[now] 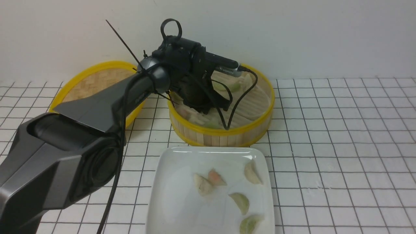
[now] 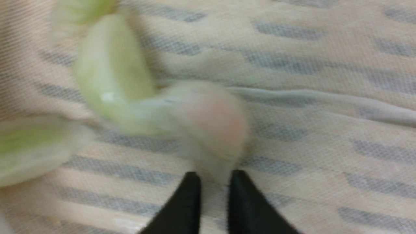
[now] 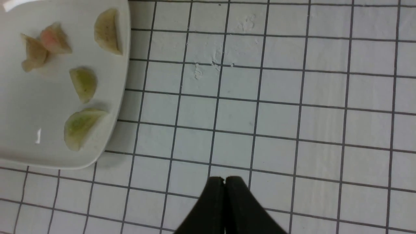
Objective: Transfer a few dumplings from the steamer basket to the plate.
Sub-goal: Use the left arm to grab a dumpling from the steamer
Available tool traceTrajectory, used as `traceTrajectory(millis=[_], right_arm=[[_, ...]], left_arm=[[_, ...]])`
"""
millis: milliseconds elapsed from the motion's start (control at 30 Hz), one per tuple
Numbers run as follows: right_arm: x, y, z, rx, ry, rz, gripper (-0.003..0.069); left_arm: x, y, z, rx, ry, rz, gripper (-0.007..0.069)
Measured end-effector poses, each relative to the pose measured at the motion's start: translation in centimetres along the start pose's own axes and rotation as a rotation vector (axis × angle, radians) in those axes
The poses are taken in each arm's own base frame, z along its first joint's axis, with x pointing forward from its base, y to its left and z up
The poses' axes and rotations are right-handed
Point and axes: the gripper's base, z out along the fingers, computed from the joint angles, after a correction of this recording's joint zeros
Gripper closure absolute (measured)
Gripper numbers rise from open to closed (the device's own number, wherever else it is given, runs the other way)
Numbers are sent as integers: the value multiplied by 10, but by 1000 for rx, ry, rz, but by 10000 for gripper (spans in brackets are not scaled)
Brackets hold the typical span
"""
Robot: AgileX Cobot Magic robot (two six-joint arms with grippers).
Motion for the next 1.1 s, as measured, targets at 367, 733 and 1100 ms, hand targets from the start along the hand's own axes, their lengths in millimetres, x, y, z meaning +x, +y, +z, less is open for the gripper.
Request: traceTrajectory(millis=[367,733,1100], right_arm=[[0,0,0,-3,0,0,673],[0,0,0,-3,0,-1,673],[0,1,0,-6,-1,0,673]], left_arm=[[-9,7,-41,-89,106,88,600],[-1,14,-17,-173,159,124,195],[2,13,-7,-160,170,110,228]])
